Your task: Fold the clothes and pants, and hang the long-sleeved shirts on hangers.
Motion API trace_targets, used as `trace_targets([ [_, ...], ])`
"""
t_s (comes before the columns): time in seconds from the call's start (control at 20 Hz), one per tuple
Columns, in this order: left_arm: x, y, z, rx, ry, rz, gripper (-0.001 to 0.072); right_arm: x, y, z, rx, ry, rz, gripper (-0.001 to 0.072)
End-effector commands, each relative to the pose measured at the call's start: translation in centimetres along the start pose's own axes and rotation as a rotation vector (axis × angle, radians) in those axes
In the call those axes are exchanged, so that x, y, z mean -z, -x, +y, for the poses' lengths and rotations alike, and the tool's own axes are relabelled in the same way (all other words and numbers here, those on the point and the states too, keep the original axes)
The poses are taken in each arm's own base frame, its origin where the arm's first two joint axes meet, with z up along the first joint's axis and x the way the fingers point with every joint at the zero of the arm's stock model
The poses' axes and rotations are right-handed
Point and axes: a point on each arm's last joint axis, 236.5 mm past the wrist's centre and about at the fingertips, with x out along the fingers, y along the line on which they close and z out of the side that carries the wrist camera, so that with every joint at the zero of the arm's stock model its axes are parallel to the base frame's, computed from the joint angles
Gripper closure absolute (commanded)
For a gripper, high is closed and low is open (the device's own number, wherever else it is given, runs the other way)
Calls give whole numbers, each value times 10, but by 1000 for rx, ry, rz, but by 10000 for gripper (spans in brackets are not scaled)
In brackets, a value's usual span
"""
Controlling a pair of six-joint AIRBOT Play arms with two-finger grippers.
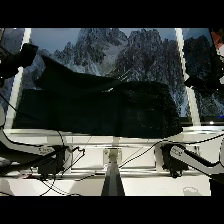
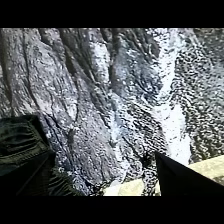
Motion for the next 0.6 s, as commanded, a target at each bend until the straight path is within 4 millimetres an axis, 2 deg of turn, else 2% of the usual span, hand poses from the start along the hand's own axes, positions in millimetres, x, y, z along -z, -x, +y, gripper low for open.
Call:
trace_targets([
  [0.0, -9, 5, 15, -25, -16, -17, 16, 0, 0, 2, -8, -13, -2, 19],
  [0.15, -7, 40, 22, 35, -13, 75, 17, -1, 0, 2, -7, -11, -3, 18],
  [0.25, 8, 67, 34, 56, 17, 188, 27, -2, 0, 2, -6, -11, -6, 18],
  [0.3, 25, 81, 50, 25, 36, 276, 28, -4, 0, 1, -5, -11, -17, 18],
  [0.35, 46, 96, 74, -51, 45, 380, 28, -7, 0, 1, -3, -11, -28, 18],
  [0.45, 84, 123, 122, -246, 28, 564, 101, -11, 0, 0, -1, -12, -47, 19],
  [0.5, 95, 130, 137, -306, 26, 615, 134, -12, 0, 0, -1, -12, -49, 19],
  [0.55, 101, 129, 140, -308, 35, 638, 135, -11, 0, 0, -1, -12, -48, 19],
])
